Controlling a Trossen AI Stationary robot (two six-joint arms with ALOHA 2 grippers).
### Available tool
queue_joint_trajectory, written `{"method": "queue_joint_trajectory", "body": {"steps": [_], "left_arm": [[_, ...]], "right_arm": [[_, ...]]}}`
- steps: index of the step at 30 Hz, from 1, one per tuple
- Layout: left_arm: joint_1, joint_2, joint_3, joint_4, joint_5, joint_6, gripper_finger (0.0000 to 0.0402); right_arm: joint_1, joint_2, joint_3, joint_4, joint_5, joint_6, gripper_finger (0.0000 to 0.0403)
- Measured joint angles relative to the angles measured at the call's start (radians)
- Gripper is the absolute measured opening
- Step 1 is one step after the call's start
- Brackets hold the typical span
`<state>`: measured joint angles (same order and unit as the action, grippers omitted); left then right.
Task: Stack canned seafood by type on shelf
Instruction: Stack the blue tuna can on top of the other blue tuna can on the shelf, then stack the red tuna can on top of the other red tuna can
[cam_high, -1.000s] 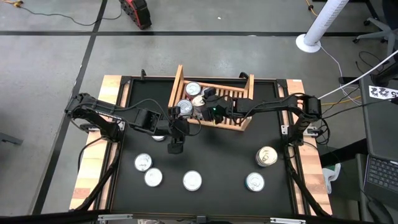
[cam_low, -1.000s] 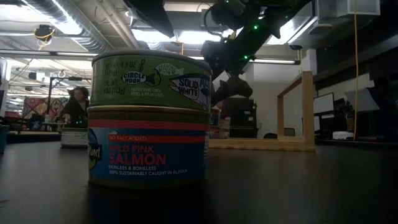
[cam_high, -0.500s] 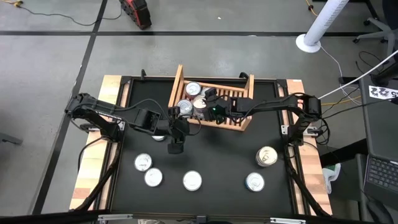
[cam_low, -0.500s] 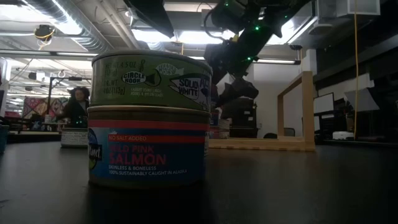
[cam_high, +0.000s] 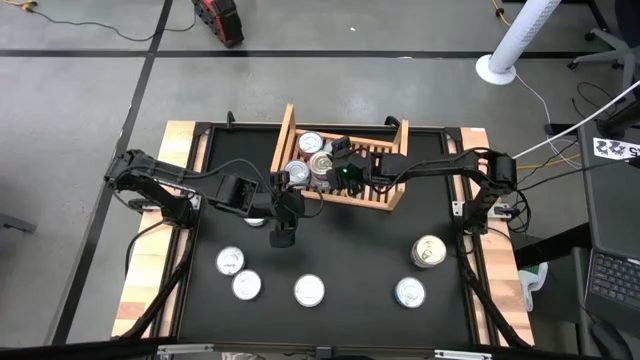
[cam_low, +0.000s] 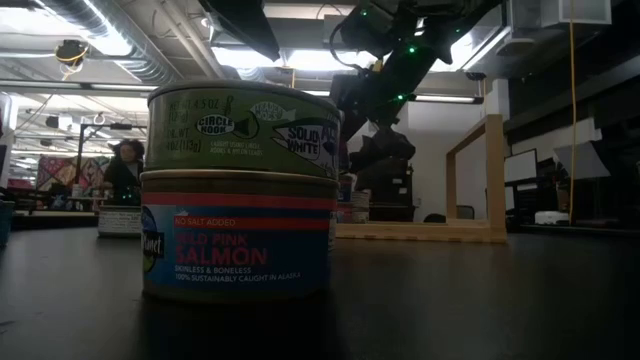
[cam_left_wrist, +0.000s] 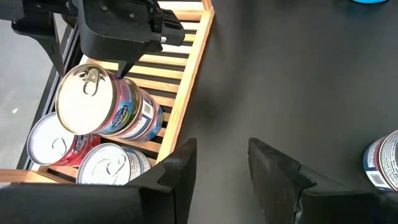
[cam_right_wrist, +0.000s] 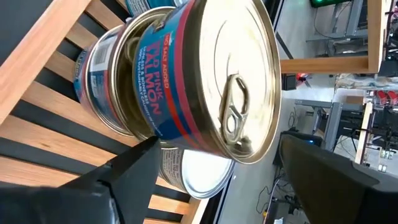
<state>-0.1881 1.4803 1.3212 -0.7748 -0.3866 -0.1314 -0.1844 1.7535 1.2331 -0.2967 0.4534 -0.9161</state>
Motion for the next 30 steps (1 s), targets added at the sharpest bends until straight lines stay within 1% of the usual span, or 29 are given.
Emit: {"method": "queue_joint_trajectory", "body": {"steps": [9,12,15,17,19,22,30], "left_arm": [[0.0,0.0,0.0,0.0,0.001,0.0,0.0139],[-0.005,0.0,0.0,0.0,0.002,-0.015,0.0139],[-0.025,0.0,0.0,-0.001,0.007,-0.061,0.0139],[-0.051,0.0,0.0,-0.003,0.041,-0.115,0.0139],[-0.086,0.0,0.0,-0.005,0.097,-0.17,0.0139],[-0.154,0.0,0.0,-0.008,0.156,-0.278,0.0139],[-0.382,0.013,-0.052,0.004,0.168,-0.673,0.0139]], "right_arm": [[0.0,0.0,0.0,-0.056,0.016,0.003,0.0326],[0.001,0.0,0.0,-0.07,0.045,0.003,0.0326],[0.002,0.0,0.0,-0.071,0.089,0.003,0.0326],[0.002,0.0,0.0,-0.072,0.13,0.003,0.0326],[0.002,0.0,0.0,-0.072,0.172,0.003,0.0326],[0.002,0.0,0.0,-0.073,0.192,0.003,0.0326],[0.002,-0.001,0.0,-0.073,0.191,0.003,0.0326]]}}
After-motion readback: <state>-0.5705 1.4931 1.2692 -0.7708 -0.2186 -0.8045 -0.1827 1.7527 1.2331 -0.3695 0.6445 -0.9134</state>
